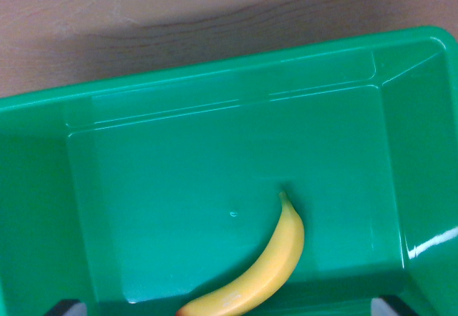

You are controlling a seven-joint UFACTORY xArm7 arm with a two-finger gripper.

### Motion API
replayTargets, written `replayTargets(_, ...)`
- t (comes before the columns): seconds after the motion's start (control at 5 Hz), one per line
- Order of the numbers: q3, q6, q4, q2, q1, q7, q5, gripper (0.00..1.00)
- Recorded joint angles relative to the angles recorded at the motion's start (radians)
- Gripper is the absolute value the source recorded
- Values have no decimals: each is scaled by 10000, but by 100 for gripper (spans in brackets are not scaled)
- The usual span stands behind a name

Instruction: Pick fruit

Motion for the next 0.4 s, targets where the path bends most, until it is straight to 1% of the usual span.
replayTargets(0.2,3,-242,-257,44,17,198,-42,0)
replayTargets(0.4,3,-242,-257,44,17,198,-42,0)
